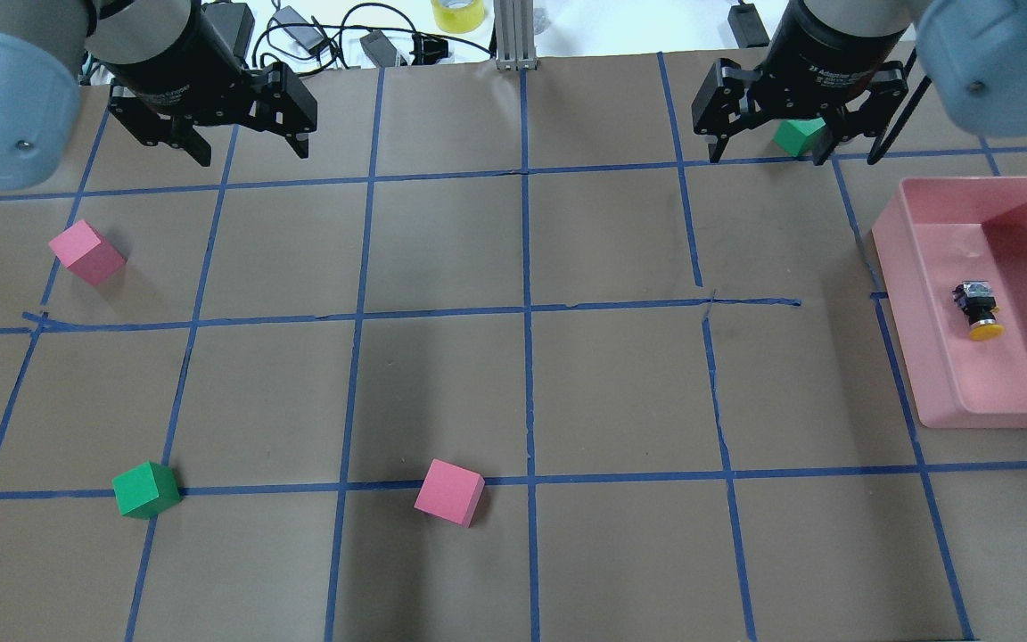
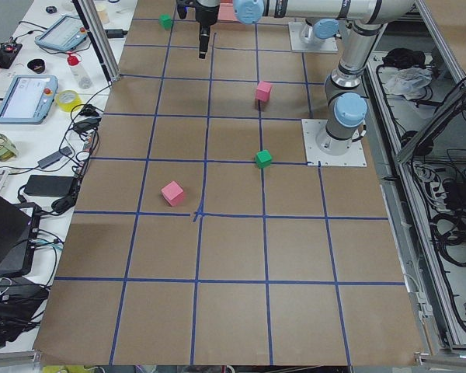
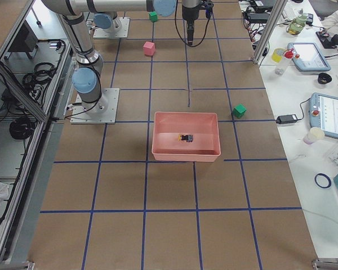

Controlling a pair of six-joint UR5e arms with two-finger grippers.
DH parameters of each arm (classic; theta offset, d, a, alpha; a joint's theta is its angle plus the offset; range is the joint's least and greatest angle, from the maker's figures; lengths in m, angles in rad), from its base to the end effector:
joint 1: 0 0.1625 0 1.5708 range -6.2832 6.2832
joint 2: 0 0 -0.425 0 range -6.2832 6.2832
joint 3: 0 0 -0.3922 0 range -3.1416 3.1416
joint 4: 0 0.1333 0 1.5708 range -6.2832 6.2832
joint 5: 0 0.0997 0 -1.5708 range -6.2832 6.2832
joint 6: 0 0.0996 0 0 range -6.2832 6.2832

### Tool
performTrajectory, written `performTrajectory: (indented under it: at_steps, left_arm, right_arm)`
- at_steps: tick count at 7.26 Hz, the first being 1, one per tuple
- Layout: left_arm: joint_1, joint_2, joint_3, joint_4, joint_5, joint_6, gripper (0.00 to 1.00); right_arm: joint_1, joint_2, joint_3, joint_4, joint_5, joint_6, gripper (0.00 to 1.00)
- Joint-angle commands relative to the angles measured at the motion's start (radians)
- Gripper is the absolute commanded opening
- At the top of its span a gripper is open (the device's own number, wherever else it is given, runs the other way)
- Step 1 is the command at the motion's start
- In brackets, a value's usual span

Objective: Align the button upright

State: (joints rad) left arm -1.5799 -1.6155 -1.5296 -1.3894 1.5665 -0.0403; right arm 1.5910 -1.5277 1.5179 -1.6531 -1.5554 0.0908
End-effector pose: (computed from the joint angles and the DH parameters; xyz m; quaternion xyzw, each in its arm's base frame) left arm -0.1385 -0.5257 0.5053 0.0153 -0.9959 0.0887 0.0043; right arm 0.1453 -0.5161 0.5010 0.0349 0.9983 -0.0455 0.0102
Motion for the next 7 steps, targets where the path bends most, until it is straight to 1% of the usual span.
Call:
performTrajectory:
  at_steps: [1, 5, 6, 7]
  left_arm:
    - [0.001, -0.003, 0.005, -0.008, 0.004, 0.051, 1.00]
    - [-0.003, 0.002, -0.001, -0.008, -0.017, -0.026, 1.00]
    - [-0.003, 0.003, -0.001, -0.008, -0.044, -0.017, 1.00]
    - [-0.003, 0.003, -0.003, -0.008, -0.039, -0.006, 1.00]
  right_arm:
    - [0.000, 0.001, 0.001, 0.001, -0.003, -0.002, 1.00]
    - [0.001, -0.002, 0.001, -0.001, 0.011, -0.002, 1.00]
    - [0.001, 0.003, 0.001, -0.001, 0.011, -0.005, 1.00]
    - [0.001, 0.003, 0.001, -0.001, 0.006, -0.005, 1.00]
